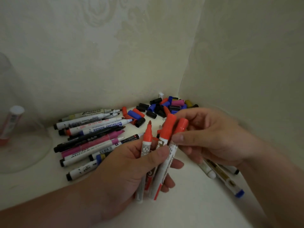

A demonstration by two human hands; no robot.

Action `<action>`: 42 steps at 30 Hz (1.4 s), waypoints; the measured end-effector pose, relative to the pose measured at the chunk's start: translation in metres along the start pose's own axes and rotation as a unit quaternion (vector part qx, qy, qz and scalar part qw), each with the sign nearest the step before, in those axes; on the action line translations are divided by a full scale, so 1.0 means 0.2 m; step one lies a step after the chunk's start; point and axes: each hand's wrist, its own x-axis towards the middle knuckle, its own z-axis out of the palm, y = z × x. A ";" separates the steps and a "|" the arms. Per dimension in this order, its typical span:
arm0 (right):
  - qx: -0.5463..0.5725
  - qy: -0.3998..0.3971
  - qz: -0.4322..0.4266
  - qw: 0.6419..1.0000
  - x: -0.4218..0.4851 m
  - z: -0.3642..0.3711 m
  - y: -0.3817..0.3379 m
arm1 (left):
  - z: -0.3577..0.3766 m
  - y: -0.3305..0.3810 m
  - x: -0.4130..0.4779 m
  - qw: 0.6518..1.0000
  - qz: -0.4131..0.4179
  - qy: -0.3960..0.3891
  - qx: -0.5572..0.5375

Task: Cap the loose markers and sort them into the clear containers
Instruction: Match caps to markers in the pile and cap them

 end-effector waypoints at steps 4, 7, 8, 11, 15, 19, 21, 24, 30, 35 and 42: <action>-0.057 0.024 0.022 0.998 0.01 0.04 -0.02 | -0.01 0.00 0.00 1.000 -0.002 0.001 0.011; -0.067 0.046 0.025 0.996 0.01 0.06 -0.03 | -0.02 0.00 0.01 1.000 -0.008 -0.001 0.012; -0.067 0.052 0.024 0.996 0.01 0.07 -0.03 | -0.02 0.00 0.01 1.000 -0.011 -0.002 0.013; -0.070 0.074 0.021 0.995 0.01 0.08 -0.04 | -0.02 0.01 0.02 1.000 -0.015 -0.007 0.021; -0.102 0.074 0.022 0.992 0.01 0.08 -0.04 | -0.03 -0.01 0.02 0.999 -0.018 -0.015 0.033; -0.110 0.060 0.015 0.992 -0.02 0.01 -0.08 | -0.04 -0.03 0.03 0.999 -0.024 -0.044 0.021; -0.100 0.123 -0.018 0.987 -0.06 -0.01 -0.15 | -0.04 -0.03 0.03 0.998 -0.025 -0.050 -0.010; -0.096 0.257 -0.080 0.958 -0.09 -0.12 -0.31 | -0.02 -0.01 0.03 0.998 -0.019 -0.020 -0.057; -0.063 0.293 -0.182 0.937 0.20 -0.12 -0.59 | -0.06 -0.01 0.02 0.991 -0.066 -0.022 -0.111; 0.004 0.193 -0.211 0.958 0.65 0.48 -0.65 | -0.10 0.01 0.01 0.968 -0.107 -0.047 -0.223; -0.050 0.105 -0.109 0.987 0.94 0.83 -0.61 | -0.13 -0.03 0.02 0.978 -0.056 -0.051 -0.197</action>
